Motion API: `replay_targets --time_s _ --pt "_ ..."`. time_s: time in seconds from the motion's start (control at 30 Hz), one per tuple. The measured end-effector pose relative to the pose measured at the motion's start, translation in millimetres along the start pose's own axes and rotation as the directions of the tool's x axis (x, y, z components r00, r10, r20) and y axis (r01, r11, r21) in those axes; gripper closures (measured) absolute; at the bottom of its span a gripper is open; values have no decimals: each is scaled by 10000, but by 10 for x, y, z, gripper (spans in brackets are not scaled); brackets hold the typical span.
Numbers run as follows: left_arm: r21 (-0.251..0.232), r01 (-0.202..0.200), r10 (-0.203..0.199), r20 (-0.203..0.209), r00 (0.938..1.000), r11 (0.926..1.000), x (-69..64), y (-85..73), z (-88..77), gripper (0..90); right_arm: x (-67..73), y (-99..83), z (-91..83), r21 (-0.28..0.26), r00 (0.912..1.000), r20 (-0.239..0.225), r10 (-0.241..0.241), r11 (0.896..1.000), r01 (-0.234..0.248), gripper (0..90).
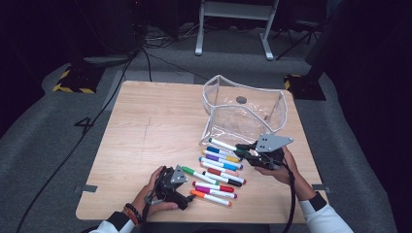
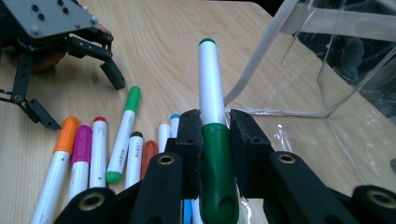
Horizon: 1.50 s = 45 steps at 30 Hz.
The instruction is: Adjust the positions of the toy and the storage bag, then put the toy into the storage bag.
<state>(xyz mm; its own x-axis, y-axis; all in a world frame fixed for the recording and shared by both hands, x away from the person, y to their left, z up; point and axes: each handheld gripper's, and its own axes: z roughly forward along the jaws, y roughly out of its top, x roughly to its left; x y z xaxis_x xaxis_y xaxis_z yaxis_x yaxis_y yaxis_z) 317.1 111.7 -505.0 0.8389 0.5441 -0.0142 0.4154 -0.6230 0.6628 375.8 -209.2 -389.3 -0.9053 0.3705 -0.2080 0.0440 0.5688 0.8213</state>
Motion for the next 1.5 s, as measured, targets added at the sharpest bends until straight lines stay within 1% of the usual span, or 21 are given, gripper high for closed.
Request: replay_targets --time_s 0.33,0.4,0.47,0.53,0.63,0.8,0.93,0.97,1.17,1.27,1.3,1.33,1.4,1.5 --pt "-23 -160 160 183 9997 9999 34 8 9 13 -125 187 -172 -315 9994 329 -115 9994 126 747" --pt "-24 -243 244 249 9994 9997 54 13 13 13 -152 229 -211 -375 9991 406 -155 9992 170 747" --pt "-9 -249 249 255 9994 9997 70 17 15 13 -195 281 -268 -443 9987 475 -162 9989 183 746" --pt "4 -275 274 262 9993 9996 79 18 14 13 -213 296 -286 -472 9983 550 -186 9987 212 747" --pt "4 -277 277 263 9993 9996 80 18 14 14 -289 348 -343 -527 9978 650 -155 9984 190 747" --pt "4 -295 295 281 9992 9996 81 20 16 13 -441 465 -452 -529 9946 1014 -207 9983 262 747" --pt "4 -284 284 266 9992 9996 80 18 15 13 -594 543 -506 -476 9918 1264 -164 9986 225 747" --pt "5 -281 280 264 9993 9996 80 18 15 13 -641 557 -511 -471 9918 1279 -79 9988 141 747" --pt "0 -275 275 265 9993 9996 80 18 15 13 -930 630 -487 -198 9847 1729 208 9996 -176 747" --pt "5 -286 286 268 9992 9996 81 19 15 13 -1062 650 -445 3 9828 1794 446 9990 -453 747" --pt "9 -291 291 268 9992 9996 81 19 15 13 -1131 645 -385 269 9811 1850 571 9976 -631 746" --pt "7 -287 286 268 9992 9996 81 19 15 13 -1131 645 -385 269 9811 1850 571 9976 -631 746" --pt "-3 -280 280 274 9992 9996 80 18 16 13 -1190 627 -317 485 9818 1769 697 9957 -794 747" --pt "5 -289 289 268 9992 9996 81 19 15 13 -1281 574 -167 1027 9807 1675 1005 9876 -1187 746"
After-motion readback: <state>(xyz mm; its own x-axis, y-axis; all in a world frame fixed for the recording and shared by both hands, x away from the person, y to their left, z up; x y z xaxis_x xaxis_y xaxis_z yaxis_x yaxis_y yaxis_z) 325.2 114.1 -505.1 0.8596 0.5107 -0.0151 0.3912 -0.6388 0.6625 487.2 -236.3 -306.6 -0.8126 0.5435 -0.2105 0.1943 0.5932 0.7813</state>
